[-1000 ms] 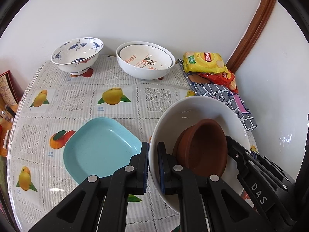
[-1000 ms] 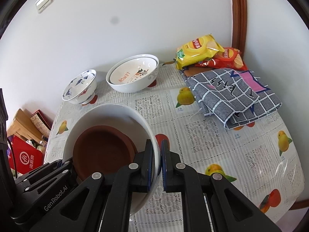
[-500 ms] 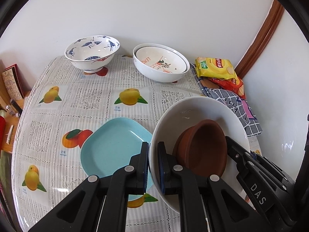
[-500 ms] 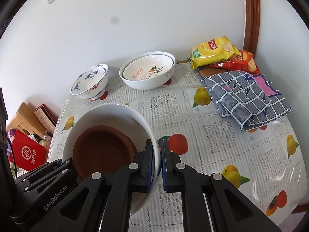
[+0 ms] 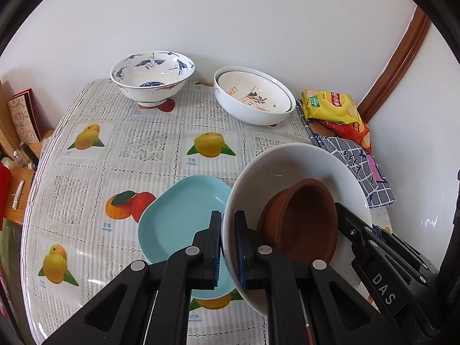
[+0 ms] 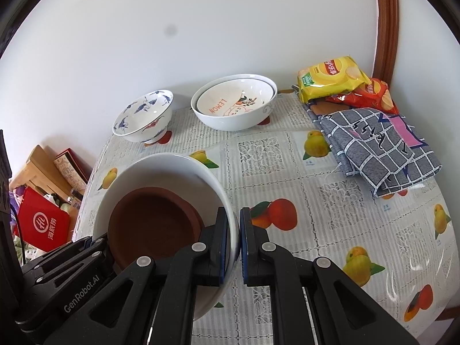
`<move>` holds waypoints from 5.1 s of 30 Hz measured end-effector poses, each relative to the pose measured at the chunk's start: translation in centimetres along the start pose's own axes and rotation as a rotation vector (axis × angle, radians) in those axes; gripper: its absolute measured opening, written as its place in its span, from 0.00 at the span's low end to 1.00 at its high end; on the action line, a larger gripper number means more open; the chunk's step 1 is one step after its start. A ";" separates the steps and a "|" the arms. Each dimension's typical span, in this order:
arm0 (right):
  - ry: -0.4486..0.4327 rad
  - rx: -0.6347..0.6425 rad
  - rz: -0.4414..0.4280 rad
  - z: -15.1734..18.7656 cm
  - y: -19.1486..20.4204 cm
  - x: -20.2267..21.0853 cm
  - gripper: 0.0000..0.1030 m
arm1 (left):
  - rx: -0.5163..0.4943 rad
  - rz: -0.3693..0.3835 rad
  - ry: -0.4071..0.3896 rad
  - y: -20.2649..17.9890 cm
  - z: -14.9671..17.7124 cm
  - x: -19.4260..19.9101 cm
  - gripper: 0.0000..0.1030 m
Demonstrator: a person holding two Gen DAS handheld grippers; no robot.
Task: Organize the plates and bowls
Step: 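Carry the white bowl with both grippers over the light-blue plate stack, then lower the white bowl onto the light-blue plate stack with both grippers, then open both grippers and release the white bowl rim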
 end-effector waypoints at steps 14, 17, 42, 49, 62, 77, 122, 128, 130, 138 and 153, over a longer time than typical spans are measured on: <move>0.006 0.021 -0.015 0.0 1.8 -0.7 0.08 | 0.023 -0.013 -0.005 1.8 -0.4 0.2 0.09; 0.009 0.025 -0.017 0.0 2.0 -1.0 0.08 | 0.028 -0.016 -0.002 2.1 -0.4 0.1 0.09; 0.066 0.041 -0.035 1.0 3.8 -4.2 0.08 | 0.061 -0.042 0.043 5.0 0.1 -2.3 0.09; 0.092 0.053 -0.039 1.5 4.3 -5.6 0.08 | 0.080 -0.048 0.064 5.9 0.4 -3.5 0.09; 0.138 0.054 -0.041 2.6 4.3 -8.0 0.08 | 0.097 -0.060 0.106 6.8 1.0 -5.5 0.09; 0.188 0.055 -0.044 4.0 4.1 -10.5 0.08 | 0.103 -0.071 0.134 7.5 1.5 -7.5 0.09; 0.150 0.179 -0.036 4.3 4.6 -6.8 0.13 | 0.090 -0.051 0.092 6.8 2.5 -3.3 0.18; 0.105 0.183 -0.028 5.1 4.0 -3.7 0.19 | 0.065 -0.053 0.040 5.3 3.7 -0.5 0.23; 0.089 0.184 -0.022 5.4 3.7 -2.4 0.20 | 0.057 -0.045 0.023 4.6 4.2 0.5 0.24; 0.008 0.157 0.021 6.5 1.1 3.0 0.45 | -0.003 -0.029 -0.051 1.4 6.7 4.3 0.32; -0.069 0.111 0.118 10.9 -4.0 10.6 0.64 | -0.071 -0.033 -0.195 -2.5 12.5 10.1 0.58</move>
Point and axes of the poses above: each gripper's, at about its wrist camera, not at the fingertips, and x roughly against the way its jaws point, y to its left, z to its underside, the point moved 6 cm from there along -x, roughly the way its jaws point, and after that the axes turned 6 degrees about x, right-handed, at the moved point
